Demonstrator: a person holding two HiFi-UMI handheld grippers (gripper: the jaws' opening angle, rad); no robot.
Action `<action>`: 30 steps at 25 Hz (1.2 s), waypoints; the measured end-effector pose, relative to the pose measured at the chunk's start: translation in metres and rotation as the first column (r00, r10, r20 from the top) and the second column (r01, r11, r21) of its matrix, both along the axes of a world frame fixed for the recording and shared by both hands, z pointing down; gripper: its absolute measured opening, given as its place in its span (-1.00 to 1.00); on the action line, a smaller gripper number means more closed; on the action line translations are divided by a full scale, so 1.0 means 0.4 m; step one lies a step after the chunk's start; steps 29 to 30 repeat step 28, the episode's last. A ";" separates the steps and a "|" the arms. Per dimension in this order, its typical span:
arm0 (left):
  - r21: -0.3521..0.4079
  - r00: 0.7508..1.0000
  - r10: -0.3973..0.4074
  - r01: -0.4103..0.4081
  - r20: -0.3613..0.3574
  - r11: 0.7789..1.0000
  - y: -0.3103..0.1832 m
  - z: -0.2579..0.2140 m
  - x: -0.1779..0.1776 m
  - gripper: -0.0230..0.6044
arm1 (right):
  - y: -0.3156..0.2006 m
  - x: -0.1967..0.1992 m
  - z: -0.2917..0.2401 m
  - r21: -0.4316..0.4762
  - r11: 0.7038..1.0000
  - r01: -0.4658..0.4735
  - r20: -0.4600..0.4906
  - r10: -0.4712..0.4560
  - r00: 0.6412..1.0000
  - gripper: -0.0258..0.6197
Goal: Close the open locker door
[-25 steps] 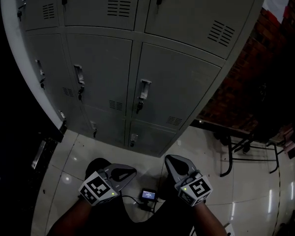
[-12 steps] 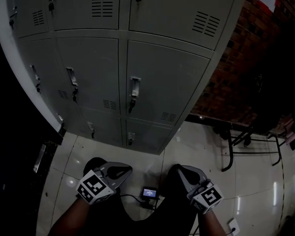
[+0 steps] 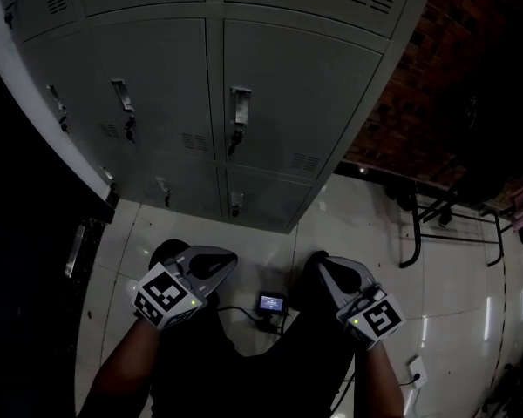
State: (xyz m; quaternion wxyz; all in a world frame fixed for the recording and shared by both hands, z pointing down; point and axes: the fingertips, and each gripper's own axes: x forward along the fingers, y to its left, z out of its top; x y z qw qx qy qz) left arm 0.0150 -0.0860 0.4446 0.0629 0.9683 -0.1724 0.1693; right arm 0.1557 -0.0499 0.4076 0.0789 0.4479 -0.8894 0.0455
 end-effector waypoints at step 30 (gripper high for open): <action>-0.002 1.000 0.002 -0.002 -0.022 1.000 0.006 -0.009 0.002 -0.89 | -0.001 -0.015 -0.006 0.018 0.999 0.037 0.009 -0.037 0.999 -0.92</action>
